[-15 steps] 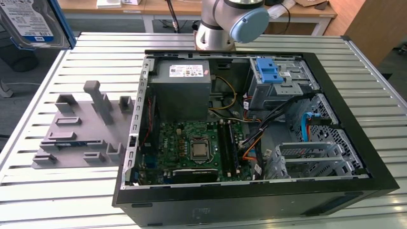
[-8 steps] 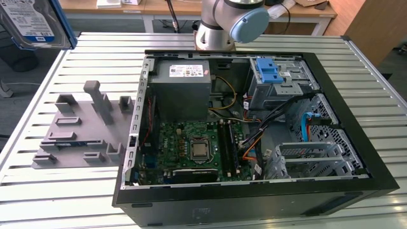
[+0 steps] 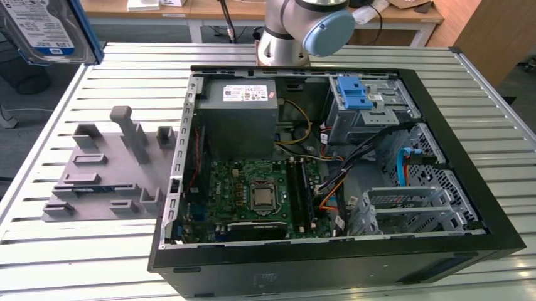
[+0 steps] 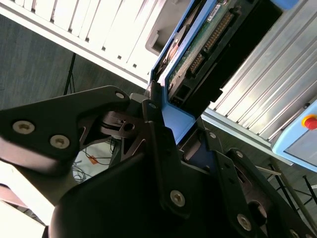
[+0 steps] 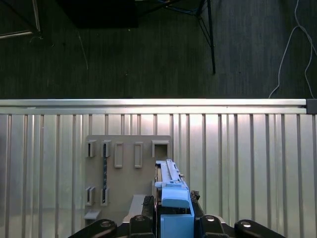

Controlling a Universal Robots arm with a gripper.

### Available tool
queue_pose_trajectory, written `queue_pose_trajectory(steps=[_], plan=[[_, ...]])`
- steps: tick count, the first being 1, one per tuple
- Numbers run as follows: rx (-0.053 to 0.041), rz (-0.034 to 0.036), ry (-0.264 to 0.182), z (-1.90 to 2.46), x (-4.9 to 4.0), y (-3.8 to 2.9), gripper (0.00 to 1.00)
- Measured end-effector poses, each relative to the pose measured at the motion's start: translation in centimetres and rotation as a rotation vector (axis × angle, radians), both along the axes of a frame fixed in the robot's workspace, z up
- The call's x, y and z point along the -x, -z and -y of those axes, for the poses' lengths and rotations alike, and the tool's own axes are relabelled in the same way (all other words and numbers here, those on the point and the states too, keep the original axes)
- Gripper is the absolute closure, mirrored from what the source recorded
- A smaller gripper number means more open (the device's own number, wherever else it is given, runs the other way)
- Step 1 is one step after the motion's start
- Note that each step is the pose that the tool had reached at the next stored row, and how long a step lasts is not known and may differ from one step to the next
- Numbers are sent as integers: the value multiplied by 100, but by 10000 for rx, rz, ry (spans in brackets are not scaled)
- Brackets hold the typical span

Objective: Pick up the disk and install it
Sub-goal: 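Pick up the disk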

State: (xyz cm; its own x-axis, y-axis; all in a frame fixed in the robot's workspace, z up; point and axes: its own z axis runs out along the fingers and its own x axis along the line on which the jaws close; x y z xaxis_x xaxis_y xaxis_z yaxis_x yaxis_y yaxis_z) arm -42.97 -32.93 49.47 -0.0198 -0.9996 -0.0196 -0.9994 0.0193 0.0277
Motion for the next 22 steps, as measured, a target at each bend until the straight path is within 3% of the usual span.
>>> queue_pose_trajectory(steps=[11, 13, 14, 22], plan=[[0, 0, 1, 0, -47, 0, 63], [0, 1, 0, 0, -72, 0, 63], [0, 1, 1, 0, -192, 0, 63], [0, 0, 0, 0, -222, 0, 63]])
